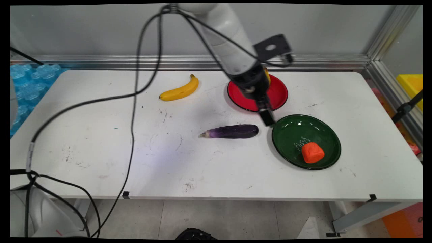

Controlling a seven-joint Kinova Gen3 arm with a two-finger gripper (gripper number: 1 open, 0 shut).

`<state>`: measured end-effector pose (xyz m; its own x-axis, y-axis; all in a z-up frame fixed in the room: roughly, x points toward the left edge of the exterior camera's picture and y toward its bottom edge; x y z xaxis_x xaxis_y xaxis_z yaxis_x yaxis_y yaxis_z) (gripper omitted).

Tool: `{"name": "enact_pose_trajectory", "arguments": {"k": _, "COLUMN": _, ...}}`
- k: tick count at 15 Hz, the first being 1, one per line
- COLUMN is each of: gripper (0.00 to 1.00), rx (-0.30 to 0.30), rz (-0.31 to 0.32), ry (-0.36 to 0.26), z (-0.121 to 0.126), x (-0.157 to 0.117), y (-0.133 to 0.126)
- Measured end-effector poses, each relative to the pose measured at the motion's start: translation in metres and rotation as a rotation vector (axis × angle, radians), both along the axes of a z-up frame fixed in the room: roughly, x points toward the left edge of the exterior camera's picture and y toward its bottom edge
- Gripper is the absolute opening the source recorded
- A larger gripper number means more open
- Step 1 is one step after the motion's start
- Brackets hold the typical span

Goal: Pick up the mandarin from the green plate

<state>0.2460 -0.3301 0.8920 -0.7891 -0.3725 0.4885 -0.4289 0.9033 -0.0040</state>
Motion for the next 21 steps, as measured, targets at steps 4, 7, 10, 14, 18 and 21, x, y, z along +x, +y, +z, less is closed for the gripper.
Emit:
{"name": "enact_pose_trajectory", "arguments": {"k": 4, "gripper": 1.00, "rx": 0.011, "rz": -0.005, "ry": 0.031, "z": -0.012, "x": -0.062, "y": -0.013}}
{"name": "enact_pose_trajectory", "arguments": {"k": 7, "gripper": 1.00, "rx": 0.023, "rz": -0.003, "ry": 0.029, "z": -0.036, "x": -0.095, "y": -0.023}}
{"name": "enact_pose_trajectory", "arguments": {"k": 10, "gripper": 1.00, "rx": 0.034, "rz": -0.002, "ry": 0.019, "z": -0.060, "x": -0.114, "y": -0.031}}
{"name": "enact_pose_trajectory", "arguments": {"k": 14, "gripper": 1.00, "rx": 0.060, "rz": 0.002, "ry": 0.006, "z": -0.093, "x": -0.136, "y": -0.042}}
{"name": "enact_pose_trajectory", "arguments": {"k": 18, "gripper": 1.00, "rx": 0.096, "rz": 0.009, "ry": 0.012, "z": -0.118, "x": -0.154, "y": -0.048}}
{"name": "enact_pose_trajectory", "arguments": {"k": 21, "gripper": 1.00, "rx": 0.114, "rz": 0.016, "ry": 0.015, "z": -0.127, "x": -0.160, "y": -0.050}}
